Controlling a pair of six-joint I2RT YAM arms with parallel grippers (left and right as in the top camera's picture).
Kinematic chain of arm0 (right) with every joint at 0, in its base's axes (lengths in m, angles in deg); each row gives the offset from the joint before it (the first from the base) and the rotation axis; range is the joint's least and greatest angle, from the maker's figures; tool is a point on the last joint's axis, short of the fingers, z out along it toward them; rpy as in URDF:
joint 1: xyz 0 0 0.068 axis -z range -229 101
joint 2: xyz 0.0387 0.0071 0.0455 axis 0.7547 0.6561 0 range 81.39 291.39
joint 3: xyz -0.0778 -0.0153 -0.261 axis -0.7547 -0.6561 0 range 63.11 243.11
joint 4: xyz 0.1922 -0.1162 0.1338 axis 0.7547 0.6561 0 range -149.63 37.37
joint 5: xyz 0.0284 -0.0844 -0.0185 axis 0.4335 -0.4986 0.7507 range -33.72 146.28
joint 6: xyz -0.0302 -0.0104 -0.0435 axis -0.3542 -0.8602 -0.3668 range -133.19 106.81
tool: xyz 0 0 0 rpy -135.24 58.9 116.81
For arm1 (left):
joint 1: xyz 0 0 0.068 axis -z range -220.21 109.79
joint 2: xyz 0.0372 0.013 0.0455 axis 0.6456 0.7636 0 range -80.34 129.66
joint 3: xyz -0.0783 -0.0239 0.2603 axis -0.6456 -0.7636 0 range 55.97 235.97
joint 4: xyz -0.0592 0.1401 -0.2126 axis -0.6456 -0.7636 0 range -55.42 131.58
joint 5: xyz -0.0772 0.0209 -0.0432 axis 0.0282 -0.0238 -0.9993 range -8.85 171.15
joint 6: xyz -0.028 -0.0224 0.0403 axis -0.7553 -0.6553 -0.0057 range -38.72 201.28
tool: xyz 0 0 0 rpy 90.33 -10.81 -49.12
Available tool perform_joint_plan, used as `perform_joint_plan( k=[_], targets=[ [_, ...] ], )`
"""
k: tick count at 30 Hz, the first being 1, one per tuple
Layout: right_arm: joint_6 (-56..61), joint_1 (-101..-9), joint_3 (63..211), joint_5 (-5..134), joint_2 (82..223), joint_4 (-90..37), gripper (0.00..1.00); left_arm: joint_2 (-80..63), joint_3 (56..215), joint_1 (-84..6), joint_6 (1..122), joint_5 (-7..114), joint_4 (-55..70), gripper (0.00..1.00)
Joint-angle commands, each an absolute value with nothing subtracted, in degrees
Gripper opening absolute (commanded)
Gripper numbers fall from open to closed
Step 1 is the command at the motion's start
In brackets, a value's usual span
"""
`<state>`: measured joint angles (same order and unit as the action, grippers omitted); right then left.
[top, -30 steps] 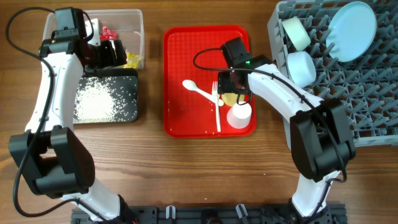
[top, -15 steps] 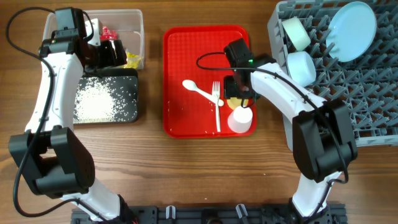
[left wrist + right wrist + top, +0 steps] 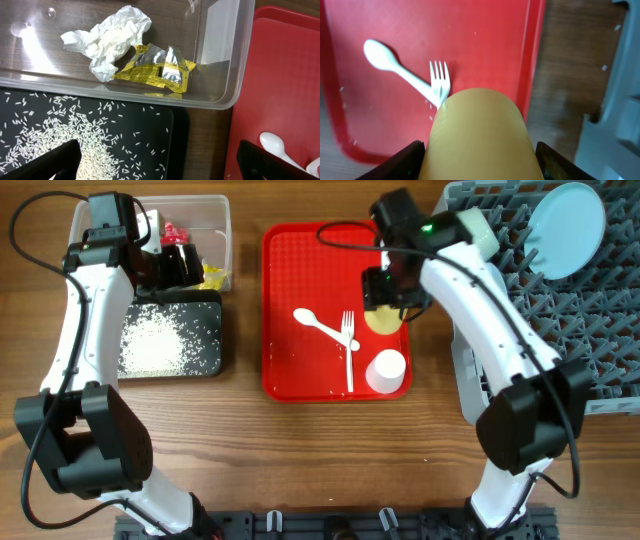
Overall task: Sort waste into correct bins and load items into the dishwasher rack
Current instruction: 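Carry the yellow cup into the rack and set it down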
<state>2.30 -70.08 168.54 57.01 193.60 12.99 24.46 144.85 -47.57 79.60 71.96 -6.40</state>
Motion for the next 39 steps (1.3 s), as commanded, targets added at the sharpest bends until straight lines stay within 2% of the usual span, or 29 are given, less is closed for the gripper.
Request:
perform_joint_plan(
  k=[1, 14, 18, 21, 27, 33, 39],
  targets=[
    [-1.2, -64.39, 172.04, 60.14, 189.79, 15.51, 0.69, 23.82, 145.22, -47.74, 79.3, 72.27, -6.27, 1.0],
    [-5.64, -34.21, 171.84, 60.73, 186.36, 18.63, 0.72, 23.82, 145.22, -47.74, 79.3, 72.27, -6.27, 1.0],
    [-5.73, -27.52, 171.34, 60.4, 187.39, 18.0, 0.71, 23.82, 145.22, -47.74, 79.3, 72.27, -6.27, 1.0],
    [-5.66, -24.85, 168.89, 59.72, 188.13, 16.23, 0.7, 23.82, 145.22, -47.74, 79.3, 72.27, -6.27, 1.0],
    [-5.73, -25.16, 167.45, 61.77, 188.13, 16.1, 0.68, 23.82, 145.22, -47.74, 79.3, 72.27, -6.27, 1.0],
    [-7.5, -26.34, 167.45, 64.14, 188.11, 19.05, 0.75, 23.82, 145.22, -47.74, 79.3, 72.27, -6.27, 1.0],
    [-12.5, -26.56, 167.45, 69.42, 187.82, 22.78, 0.76, 23.82, 145.22, -47.74, 79.3, 72.27, -6.27, 1.0]
  ],
)
